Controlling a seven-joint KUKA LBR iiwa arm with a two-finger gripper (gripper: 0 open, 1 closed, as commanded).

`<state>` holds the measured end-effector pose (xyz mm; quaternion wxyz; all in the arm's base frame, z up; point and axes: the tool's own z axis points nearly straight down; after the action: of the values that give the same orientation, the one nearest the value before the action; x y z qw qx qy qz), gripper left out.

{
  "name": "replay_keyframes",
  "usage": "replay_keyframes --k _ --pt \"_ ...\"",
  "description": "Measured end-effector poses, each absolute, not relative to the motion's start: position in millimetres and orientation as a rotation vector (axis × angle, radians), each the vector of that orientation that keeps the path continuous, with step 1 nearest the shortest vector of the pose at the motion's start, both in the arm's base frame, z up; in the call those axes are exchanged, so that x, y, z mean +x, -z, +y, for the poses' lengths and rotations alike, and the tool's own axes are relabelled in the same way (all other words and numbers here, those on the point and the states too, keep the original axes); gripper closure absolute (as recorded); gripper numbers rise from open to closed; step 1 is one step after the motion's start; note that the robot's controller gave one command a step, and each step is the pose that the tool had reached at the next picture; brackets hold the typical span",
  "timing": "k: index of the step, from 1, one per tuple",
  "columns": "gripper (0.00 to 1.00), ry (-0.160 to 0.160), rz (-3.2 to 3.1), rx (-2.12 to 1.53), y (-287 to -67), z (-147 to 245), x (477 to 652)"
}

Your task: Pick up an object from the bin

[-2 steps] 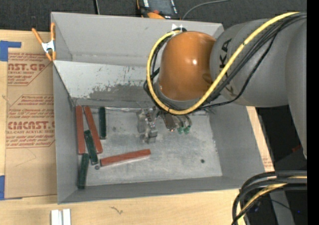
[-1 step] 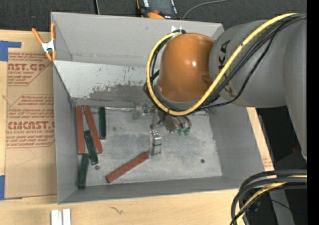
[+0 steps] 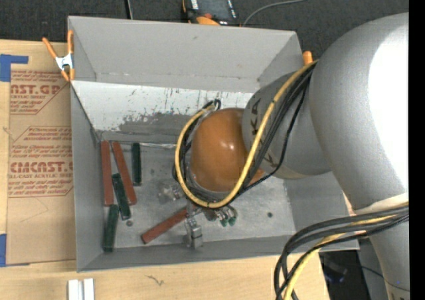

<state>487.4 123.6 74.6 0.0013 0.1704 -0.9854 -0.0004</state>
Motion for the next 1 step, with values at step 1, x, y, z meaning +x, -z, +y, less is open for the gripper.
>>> replay_keyframes --k 1 --pt "1.0 0.002 -3.096 0.533 -77.9 123.6 488.9"
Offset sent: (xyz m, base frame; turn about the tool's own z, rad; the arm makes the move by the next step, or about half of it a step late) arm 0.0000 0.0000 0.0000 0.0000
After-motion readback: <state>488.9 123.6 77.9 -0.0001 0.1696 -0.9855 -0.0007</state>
